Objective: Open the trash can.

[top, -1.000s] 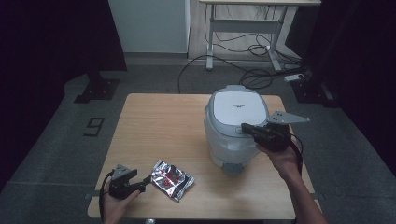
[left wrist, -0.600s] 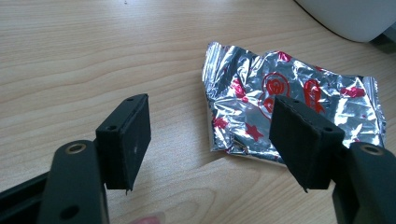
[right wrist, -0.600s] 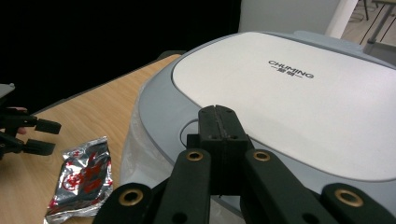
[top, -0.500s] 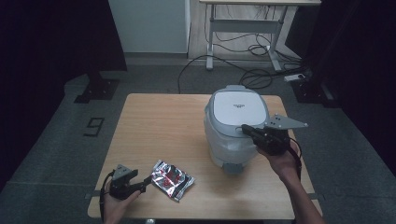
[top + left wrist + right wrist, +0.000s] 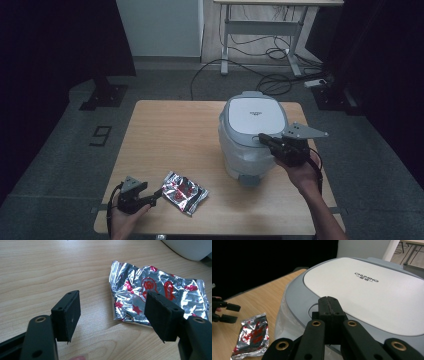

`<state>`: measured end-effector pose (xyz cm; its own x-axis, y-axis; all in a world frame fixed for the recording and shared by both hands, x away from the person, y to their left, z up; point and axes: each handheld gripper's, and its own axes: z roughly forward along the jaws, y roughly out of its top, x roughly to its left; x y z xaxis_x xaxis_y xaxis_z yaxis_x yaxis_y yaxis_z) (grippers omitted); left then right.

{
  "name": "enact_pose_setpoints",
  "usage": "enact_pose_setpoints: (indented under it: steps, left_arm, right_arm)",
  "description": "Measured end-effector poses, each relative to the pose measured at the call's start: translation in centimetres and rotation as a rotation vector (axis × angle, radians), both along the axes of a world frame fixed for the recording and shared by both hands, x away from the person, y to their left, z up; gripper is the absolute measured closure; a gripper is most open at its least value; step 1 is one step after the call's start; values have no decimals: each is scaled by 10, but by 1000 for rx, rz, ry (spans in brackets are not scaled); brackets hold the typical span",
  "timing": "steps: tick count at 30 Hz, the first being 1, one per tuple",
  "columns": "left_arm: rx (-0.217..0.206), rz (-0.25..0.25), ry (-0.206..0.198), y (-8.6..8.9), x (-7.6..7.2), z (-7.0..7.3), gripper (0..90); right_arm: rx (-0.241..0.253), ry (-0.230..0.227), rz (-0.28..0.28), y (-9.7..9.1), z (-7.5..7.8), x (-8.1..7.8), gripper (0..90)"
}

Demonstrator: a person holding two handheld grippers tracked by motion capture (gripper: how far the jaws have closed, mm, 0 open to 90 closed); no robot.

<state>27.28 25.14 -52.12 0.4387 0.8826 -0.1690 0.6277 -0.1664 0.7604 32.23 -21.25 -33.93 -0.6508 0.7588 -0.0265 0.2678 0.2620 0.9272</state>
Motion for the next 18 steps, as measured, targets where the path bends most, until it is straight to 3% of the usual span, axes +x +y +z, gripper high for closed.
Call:
enact_pose_setpoints:
  steps: [18]
  left_arm:
    - [7,3,9,0,1,-1,287]
  right_arm:
    - [10,17,-12,0,0,1,900]
